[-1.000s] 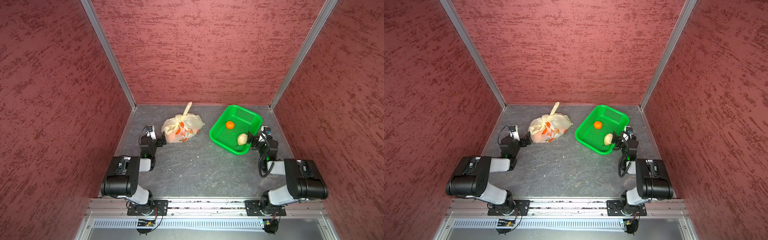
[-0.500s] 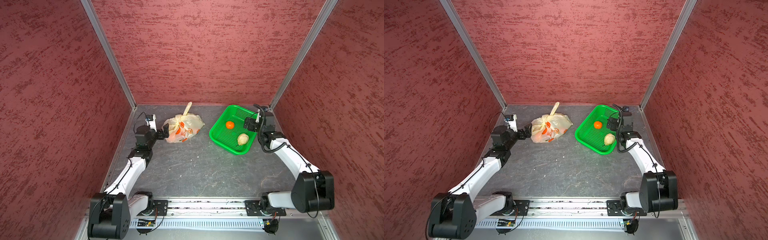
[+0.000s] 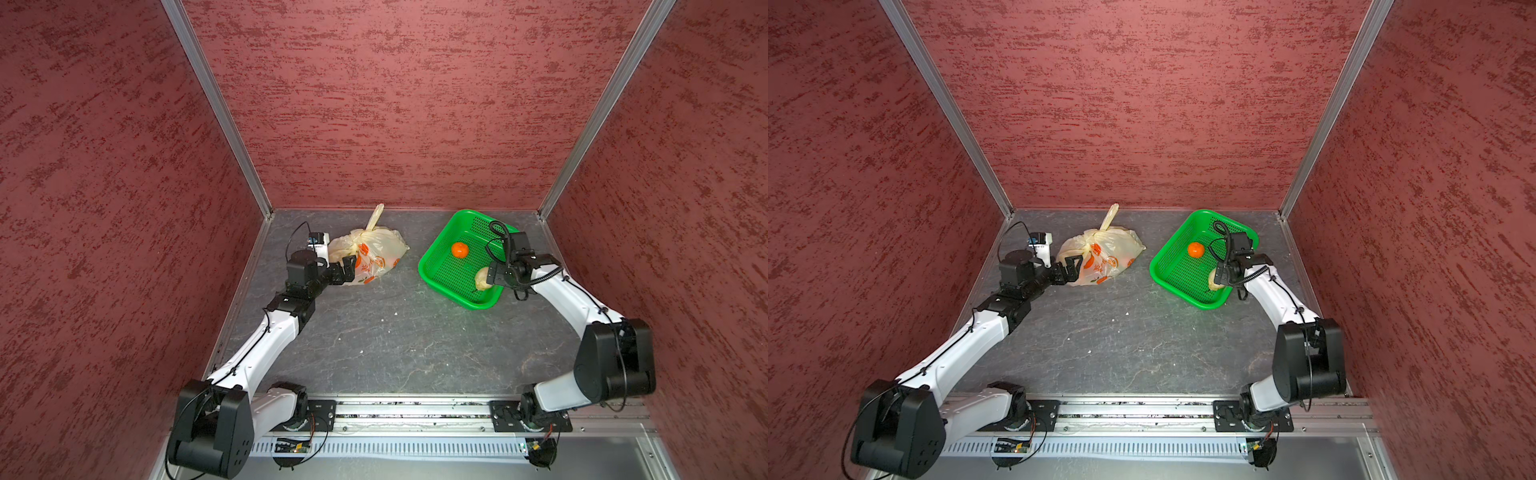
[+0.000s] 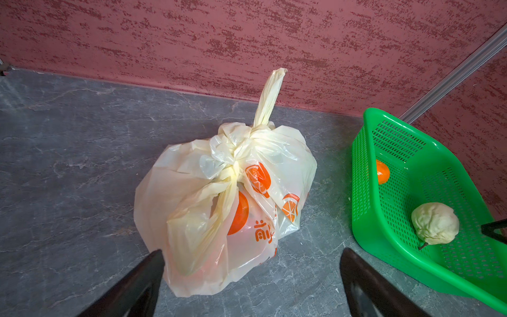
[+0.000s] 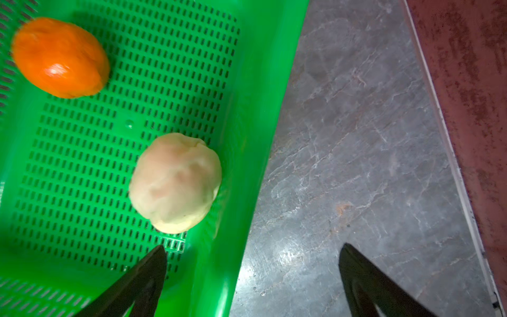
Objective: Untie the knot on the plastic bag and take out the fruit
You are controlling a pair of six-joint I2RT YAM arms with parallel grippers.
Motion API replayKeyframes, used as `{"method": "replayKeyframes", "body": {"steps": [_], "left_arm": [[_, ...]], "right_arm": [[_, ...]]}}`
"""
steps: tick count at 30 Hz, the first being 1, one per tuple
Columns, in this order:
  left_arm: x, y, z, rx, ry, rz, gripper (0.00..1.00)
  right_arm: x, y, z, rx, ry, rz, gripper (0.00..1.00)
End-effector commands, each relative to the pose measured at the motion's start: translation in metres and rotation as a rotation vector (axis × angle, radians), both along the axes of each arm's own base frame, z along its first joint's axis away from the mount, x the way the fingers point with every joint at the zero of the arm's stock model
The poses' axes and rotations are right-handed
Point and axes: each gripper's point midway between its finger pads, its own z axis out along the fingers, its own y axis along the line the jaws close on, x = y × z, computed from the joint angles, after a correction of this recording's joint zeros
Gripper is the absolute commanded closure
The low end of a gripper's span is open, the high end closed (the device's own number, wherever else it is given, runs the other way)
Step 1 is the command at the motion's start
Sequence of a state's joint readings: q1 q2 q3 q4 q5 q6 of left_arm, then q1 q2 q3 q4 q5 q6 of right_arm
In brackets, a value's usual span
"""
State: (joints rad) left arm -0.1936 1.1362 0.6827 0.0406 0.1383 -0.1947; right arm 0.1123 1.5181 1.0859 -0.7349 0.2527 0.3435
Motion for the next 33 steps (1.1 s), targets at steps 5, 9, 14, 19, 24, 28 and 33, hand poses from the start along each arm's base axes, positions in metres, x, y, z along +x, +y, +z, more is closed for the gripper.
{"method": "replayKeyframes", "body": {"steps": [5,9,14,19,24,28,33], "left_arm": [[-0.005,-0.007,0.006,-0.020,0.005,-0.013,0.00],[-0.011,-0.006,0.005,-0.021,0.008,-0.007,0.00],[-0.015,-0.006,0.003,-0.020,0.016,-0.005,0.00],[-0.016,-0.007,0.002,-0.022,0.028,-0.007,0.00],[-0.019,-0.011,0.000,-0.034,0.047,-0.019,0.00],[-0.020,-0.017,-0.001,-0.050,0.057,-0.040,0.00],[-0.019,-0.023,-0.003,-0.055,0.069,-0.057,0.00]], "right_arm": [[-0.012,-0.030,-0.004,-0.060,0.050,-0.085,0.01],[-0.018,-0.053,0.002,-0.096,0.054,-0.127,0.01],[-0.023,-0.081,0.009,-0.140,0.071,-0.163,0.01],[-0.009,-0.081,0.026,-0.108,0.037,-0.161,0.01],[0.014,-0.043,0.071,0.032,-0.109,-0.121,0.01],[0.039,0.018,0.083,0.140,-0.160,-0.001,0.01],[0.072,0.093,0.065,0.237,-0.147,0.126,0.01]]}}
